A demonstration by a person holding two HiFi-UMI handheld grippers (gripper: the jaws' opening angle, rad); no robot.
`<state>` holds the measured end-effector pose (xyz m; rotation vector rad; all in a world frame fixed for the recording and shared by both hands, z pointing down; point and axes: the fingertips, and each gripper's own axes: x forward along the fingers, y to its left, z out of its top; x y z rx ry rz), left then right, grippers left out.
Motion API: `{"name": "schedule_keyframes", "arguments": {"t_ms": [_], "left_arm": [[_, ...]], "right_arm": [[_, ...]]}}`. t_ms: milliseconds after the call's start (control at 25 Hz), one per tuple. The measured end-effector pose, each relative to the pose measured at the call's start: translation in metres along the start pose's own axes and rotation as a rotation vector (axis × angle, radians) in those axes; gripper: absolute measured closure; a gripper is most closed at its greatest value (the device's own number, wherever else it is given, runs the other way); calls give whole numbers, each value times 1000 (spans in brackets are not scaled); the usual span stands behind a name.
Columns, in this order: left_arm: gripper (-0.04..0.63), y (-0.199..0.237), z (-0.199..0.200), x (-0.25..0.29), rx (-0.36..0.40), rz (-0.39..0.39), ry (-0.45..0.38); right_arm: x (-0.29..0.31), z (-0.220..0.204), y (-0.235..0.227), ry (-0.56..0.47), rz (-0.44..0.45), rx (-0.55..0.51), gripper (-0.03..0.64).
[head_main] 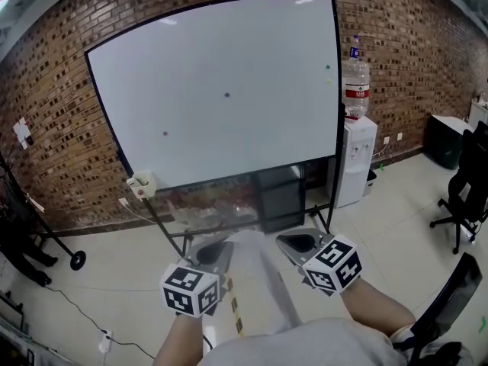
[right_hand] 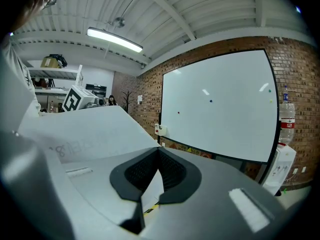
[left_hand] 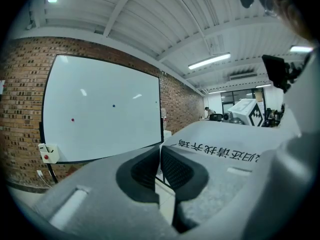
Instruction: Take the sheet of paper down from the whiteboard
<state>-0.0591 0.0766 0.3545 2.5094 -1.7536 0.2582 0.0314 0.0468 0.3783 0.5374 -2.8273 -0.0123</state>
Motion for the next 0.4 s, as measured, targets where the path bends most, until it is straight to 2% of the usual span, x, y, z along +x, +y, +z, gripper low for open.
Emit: {"name": "schedule_keyframes", "arguments": {"t_ms": [400], "left_arm": [[592,-4,1,16,6,1,2]], "right_arm": [[-2,-4,-17,3,1,-8,615]]}}
